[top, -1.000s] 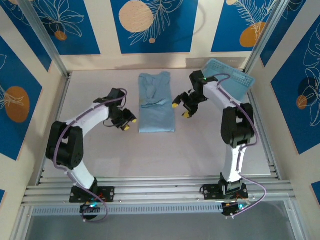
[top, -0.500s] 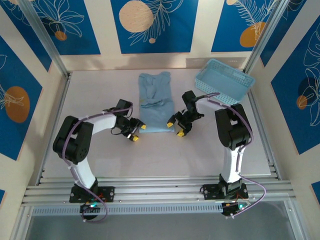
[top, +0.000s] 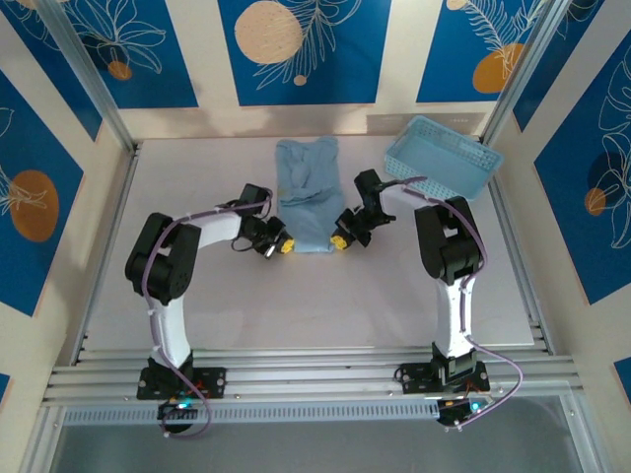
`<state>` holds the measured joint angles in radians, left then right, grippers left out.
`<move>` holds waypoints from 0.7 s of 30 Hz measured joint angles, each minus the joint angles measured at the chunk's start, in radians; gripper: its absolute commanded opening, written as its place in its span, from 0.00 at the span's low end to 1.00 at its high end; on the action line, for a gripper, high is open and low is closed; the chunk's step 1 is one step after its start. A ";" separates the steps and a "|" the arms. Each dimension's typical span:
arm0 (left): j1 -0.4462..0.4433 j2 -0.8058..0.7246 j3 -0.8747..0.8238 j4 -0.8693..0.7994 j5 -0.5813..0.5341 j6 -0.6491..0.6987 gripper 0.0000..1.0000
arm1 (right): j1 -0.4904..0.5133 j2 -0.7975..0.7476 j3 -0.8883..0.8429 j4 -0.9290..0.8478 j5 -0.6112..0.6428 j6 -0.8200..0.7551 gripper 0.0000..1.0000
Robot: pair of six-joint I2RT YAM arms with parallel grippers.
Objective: Fold and stack the t-shirts
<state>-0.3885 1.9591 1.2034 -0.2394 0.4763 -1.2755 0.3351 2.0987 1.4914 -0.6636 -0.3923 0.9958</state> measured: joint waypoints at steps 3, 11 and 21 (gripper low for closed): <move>0.023 -0.016 0.062 -0.013 -0.030 0.019 0.00 | -0.014 0.000 0.137 -0.049 0.000 -0.001 0.00; 0.071 -0.155 0.247 -0.062 -0.046 0.095 0.00 | -0.035 -0.026 0.425 -0.146 0.002 -0.010 0.00; 0.014 -0.287 -0.146 -0.155 0.033 0.146 0.00 | 0.006 -0.203 -0.092 -0.117 -0.031 -0.008 0.00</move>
<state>-0.3740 1.6722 1.0569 -0.3943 0.5095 -1.1297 0.3416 1.8954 1.3994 -0.7807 -0.4229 0.9874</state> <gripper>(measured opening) 0.045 0.069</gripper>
